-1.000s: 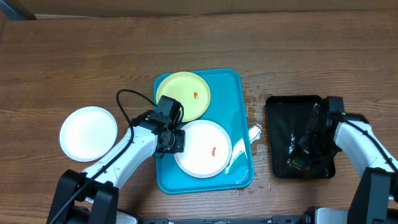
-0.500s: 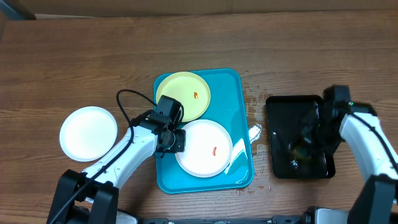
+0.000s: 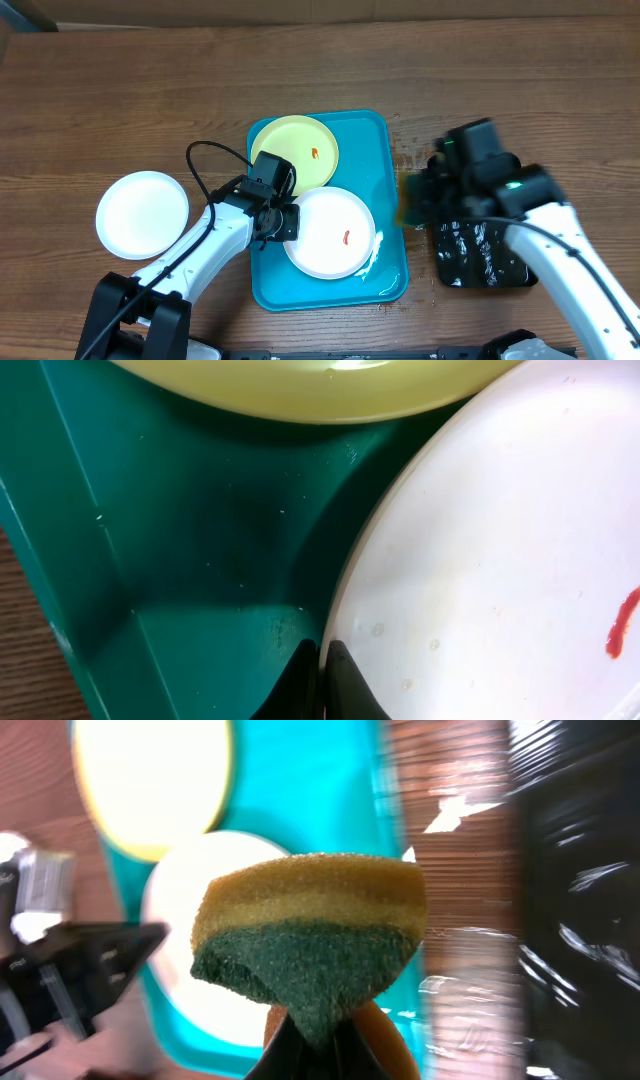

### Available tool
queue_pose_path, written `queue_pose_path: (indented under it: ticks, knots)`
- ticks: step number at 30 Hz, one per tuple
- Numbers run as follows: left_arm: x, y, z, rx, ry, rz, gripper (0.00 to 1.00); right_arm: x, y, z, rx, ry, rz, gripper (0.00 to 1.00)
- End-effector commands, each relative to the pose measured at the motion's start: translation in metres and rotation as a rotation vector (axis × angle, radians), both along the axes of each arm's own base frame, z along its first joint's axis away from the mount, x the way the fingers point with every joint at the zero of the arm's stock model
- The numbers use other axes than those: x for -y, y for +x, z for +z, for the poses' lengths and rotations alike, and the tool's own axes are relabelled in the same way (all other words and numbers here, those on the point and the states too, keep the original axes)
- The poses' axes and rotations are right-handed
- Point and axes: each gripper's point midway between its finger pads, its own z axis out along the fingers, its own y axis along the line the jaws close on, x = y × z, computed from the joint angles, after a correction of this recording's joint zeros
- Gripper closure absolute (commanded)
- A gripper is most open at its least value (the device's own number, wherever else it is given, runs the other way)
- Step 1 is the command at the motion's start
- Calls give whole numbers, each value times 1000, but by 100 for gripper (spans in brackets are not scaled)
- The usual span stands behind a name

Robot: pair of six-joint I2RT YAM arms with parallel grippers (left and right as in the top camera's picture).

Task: Clean dirty plates on tray and stack at the side
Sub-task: 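Scrub the front white plate with the sponge in the right gripper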

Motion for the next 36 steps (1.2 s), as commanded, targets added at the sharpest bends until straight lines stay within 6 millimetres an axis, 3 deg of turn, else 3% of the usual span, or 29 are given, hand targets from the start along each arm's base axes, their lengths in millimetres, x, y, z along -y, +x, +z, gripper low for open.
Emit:
queue_pose_path:
  ticks: [1,9,15,20,23,29,36]
  knots:
    - [-3,-3,-8,-24,20,18,96,-49,-13,-12,-71,69,-10,96]
    - [-7,-12,-27,-90,45,27,96,-130,-31,-81,-158,42,-1,96]
    - [-8,-14,-32,-108,53,27,96,-137,-28,-133,-227,-21,-76,96]
    - [-7,-13,-32,-106,52,28,96,-127,-26,-157,-263,-76,-130,96]
    - [-8,-13,-32,-105,56,28,96,-102,-29,-165,-300,-164,-217,96]
    - [-8,-12,-32,-101,54,29,96,-61,-32,-169,-376,-263,-322,96]
    - [-12,-12,-33,-98,76,42,96,-41,-36,-167,-394,-337,-354,96]
